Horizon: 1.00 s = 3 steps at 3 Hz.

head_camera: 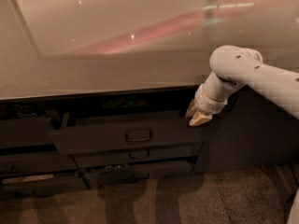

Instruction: Open top drawer

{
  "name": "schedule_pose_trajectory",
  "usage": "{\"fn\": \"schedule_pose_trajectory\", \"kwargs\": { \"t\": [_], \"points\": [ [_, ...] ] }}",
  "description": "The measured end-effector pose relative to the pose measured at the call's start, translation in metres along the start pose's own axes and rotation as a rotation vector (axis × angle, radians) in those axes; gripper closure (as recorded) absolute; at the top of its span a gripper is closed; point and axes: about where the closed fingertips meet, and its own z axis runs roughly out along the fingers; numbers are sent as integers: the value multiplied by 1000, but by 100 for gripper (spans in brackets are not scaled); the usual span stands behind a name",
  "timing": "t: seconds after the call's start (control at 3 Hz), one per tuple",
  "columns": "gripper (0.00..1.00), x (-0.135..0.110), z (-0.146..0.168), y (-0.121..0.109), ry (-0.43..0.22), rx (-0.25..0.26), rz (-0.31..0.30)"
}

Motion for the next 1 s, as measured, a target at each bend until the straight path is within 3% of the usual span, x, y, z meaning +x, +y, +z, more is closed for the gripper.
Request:
{"fn": "schedule_pose_trajectory", "kwargs": {
  "t": [1.0],
  "points": [
    [100,-8,3,13,-30,3,-16]
  ]
}}
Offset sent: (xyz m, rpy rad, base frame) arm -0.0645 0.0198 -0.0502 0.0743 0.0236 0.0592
